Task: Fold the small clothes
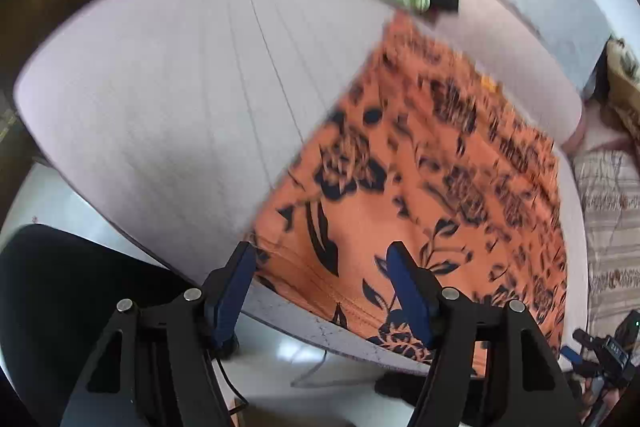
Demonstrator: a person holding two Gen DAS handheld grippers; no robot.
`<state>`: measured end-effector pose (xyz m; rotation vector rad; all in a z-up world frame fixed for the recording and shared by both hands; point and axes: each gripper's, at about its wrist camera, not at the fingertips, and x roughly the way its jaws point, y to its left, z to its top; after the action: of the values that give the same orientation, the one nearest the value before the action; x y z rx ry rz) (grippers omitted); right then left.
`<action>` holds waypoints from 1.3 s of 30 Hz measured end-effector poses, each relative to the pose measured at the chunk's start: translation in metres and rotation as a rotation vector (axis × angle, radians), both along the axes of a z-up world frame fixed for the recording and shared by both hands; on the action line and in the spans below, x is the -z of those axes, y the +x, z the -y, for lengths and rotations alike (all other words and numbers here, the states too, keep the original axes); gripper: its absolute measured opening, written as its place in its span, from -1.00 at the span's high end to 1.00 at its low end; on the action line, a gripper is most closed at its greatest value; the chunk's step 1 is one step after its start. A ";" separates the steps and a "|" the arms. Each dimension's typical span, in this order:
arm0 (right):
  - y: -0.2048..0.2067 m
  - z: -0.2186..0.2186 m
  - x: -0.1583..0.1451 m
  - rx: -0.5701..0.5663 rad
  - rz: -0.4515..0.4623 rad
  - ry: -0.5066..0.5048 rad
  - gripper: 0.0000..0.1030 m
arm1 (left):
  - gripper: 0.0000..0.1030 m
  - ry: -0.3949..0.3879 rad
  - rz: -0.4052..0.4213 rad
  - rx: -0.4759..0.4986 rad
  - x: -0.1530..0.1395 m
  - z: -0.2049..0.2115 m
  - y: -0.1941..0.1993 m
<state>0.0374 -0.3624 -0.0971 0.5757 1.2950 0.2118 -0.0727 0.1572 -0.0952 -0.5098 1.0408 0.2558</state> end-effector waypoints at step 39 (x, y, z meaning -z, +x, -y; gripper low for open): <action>-0.003 0.007 -0.004 0.014 0.000 0.204 0.76 | 0.88 -0.014 0.028 0.100 -0.030 -0.007 0.010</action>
<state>0.0340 -0.3689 -0.0934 0.7580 1.2775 0.3348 -0.0624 0.1638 -0.0653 -0.4715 1.0387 0.1524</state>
